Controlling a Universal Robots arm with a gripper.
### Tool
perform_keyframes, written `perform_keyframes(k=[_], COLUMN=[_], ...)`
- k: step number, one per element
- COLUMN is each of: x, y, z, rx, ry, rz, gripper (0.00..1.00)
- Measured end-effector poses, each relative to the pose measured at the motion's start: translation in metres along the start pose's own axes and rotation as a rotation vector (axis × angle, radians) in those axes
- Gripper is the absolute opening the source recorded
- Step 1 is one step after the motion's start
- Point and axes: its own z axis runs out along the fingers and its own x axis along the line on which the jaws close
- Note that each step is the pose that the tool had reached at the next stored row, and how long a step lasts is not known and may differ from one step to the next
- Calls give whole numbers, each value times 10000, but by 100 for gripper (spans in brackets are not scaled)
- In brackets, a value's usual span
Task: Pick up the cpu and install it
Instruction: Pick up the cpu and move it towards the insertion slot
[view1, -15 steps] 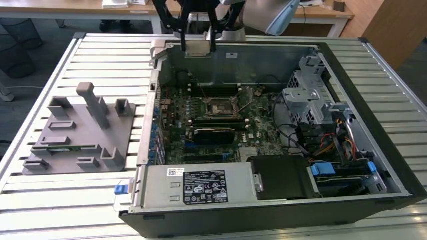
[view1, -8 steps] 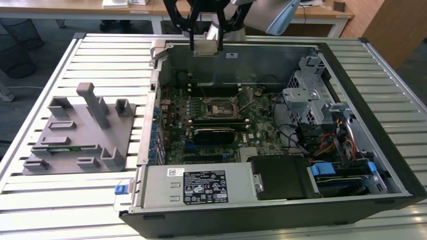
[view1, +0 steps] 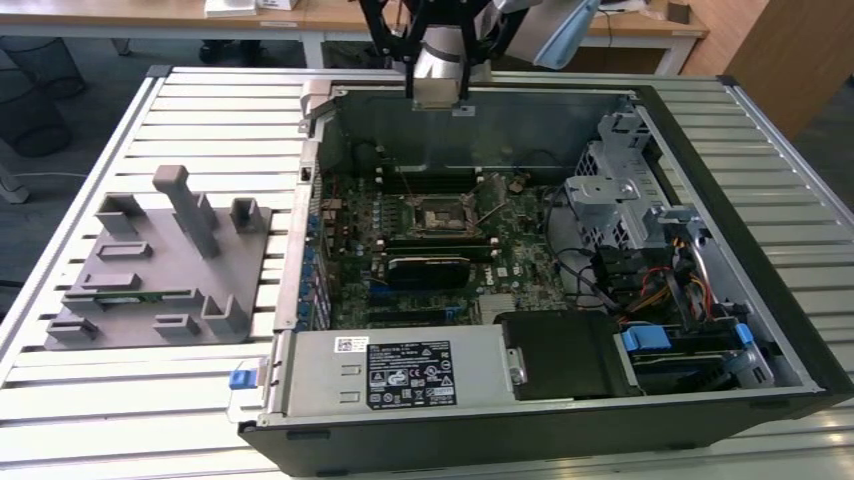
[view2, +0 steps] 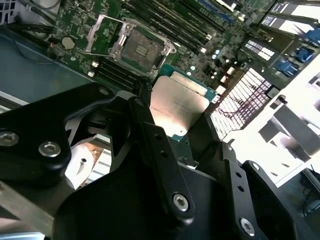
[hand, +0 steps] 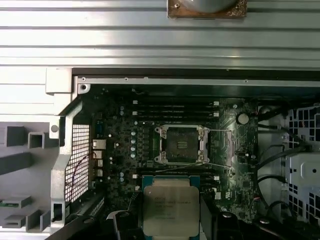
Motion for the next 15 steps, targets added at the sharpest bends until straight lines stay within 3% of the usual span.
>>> perform_keyframes(k=[15], x=[-119], y=[179], z=[75], rx=[0], ry=[-1], rz=[-1], gripper=[54])
